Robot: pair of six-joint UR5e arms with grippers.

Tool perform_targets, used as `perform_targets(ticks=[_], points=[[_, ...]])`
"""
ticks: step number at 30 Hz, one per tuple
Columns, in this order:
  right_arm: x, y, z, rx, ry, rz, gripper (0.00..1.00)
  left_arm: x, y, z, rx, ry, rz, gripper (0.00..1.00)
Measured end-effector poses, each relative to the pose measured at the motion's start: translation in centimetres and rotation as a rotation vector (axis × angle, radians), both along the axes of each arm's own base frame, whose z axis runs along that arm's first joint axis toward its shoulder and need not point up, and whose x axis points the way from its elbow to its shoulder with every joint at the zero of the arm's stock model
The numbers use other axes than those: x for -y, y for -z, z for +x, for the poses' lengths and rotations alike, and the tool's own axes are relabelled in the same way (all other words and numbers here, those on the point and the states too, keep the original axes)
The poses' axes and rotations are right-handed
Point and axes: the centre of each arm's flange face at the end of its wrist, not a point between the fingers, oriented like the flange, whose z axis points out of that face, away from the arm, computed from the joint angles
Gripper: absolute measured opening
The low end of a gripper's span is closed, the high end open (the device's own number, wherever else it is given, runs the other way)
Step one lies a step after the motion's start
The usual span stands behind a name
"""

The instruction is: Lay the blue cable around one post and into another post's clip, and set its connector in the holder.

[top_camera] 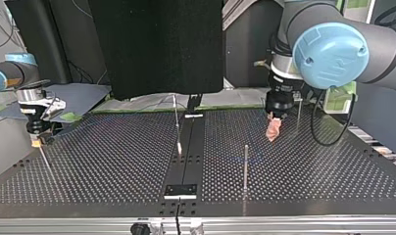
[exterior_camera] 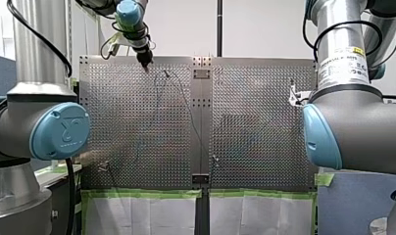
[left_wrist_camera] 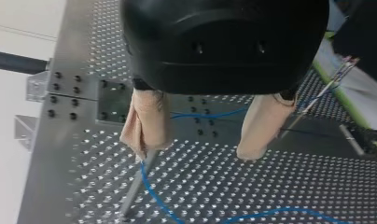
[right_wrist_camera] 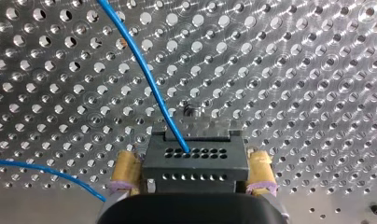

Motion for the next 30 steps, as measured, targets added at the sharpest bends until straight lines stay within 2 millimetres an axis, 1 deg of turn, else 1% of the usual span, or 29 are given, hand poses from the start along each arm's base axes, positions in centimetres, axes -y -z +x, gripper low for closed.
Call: perform_targets(ticks=[30], points=[[0.00, -0.01, -0.03, 0.001, 0.000, 0.000, 1.00, -0.33, 0.11, -0.27, -0.019, -0.024, 0.019, 1.00]])
